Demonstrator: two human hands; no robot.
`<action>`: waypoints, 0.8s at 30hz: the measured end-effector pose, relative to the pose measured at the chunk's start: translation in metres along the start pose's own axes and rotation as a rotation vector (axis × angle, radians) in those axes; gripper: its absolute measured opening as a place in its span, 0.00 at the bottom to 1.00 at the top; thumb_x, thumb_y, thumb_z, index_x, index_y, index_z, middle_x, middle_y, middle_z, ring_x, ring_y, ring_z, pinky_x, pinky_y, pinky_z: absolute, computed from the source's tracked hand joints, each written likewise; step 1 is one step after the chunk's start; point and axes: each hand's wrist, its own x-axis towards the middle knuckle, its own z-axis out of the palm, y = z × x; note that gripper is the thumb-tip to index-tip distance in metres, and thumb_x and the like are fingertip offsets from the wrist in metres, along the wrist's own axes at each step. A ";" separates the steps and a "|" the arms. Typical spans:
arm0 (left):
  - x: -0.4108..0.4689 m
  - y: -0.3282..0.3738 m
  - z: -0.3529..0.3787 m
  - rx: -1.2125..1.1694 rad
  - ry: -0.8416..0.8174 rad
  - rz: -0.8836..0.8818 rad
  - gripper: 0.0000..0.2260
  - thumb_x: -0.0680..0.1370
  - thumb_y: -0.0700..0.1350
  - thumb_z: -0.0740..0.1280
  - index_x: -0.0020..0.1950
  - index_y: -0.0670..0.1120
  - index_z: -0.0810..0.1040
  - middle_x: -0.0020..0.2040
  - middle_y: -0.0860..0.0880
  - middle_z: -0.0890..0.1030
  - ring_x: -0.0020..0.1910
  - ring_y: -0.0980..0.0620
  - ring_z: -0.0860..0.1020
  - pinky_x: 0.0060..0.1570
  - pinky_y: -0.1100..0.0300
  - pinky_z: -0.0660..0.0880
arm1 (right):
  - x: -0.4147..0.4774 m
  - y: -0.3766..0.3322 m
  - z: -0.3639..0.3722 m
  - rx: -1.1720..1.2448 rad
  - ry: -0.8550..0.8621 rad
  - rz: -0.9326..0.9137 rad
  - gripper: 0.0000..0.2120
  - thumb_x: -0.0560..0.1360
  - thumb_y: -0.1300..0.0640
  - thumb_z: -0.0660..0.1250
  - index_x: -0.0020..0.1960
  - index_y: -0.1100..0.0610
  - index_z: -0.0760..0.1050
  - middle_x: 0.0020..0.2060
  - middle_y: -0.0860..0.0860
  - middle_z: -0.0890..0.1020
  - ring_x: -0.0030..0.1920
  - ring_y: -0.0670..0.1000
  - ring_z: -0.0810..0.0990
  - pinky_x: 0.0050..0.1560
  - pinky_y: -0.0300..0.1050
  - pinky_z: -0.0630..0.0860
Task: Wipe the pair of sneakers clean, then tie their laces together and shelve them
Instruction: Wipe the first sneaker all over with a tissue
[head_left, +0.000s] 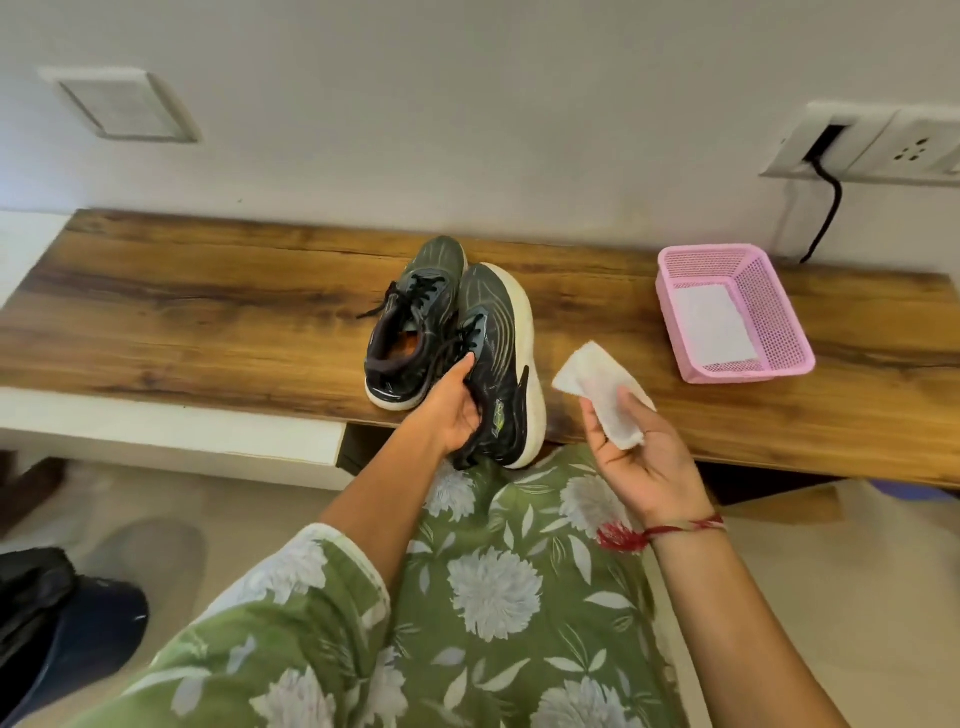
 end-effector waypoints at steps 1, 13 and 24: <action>-0.001 -0.001 0.001 0.011 0.001 -0.008 0.23 0.83 0.54 0.55 0.69 0.39 0.71 0.66 0.40 0.76 0.53 0.47 0.79 0.53 0.55 0.76 | -0.001 0.002 0.004 -0.065 0.024 0.050 0.32 0.53 0.71 0.79 0.55 0.65 0.74 0.54 0.64 0.81 0.53 0.64 0.80 0.43 0.62 0.80; -0.024 -0.051 0.013 0.056 -0.112 -0.093 0.24 0.82 0.56 0.55 0.67 0.39 0.72 0.56 0.41 0.81 0.48 0.48 0.82 0.52 0.56 0.78 | -0.025 -0.006 -0.015 -0.183 -0.038 0.035 0.26 0.72 0.58 0.68 0.67 0.65 0.68 0.62 0.64 0.75 0.59 0.64 0.76 0.49 0.63 0.77; -0.020 -0.049 -0.014 0.047 -0.228 -0.064 0.28 0.73 0.52 0.69 0.67 0.38 0.73 0.63 0.39 0.77 0.55 0.46 0.79 0.59 0.52 0.75 | -0.043 0.019 -0.025 -0.063 -0.051 -0.005 0.36 0.49 0.70 0.81 0.56 0.65 0.76 0.55 0.62 0.81 0.52 0.59 0.82 0.47 0.52 0.81</action>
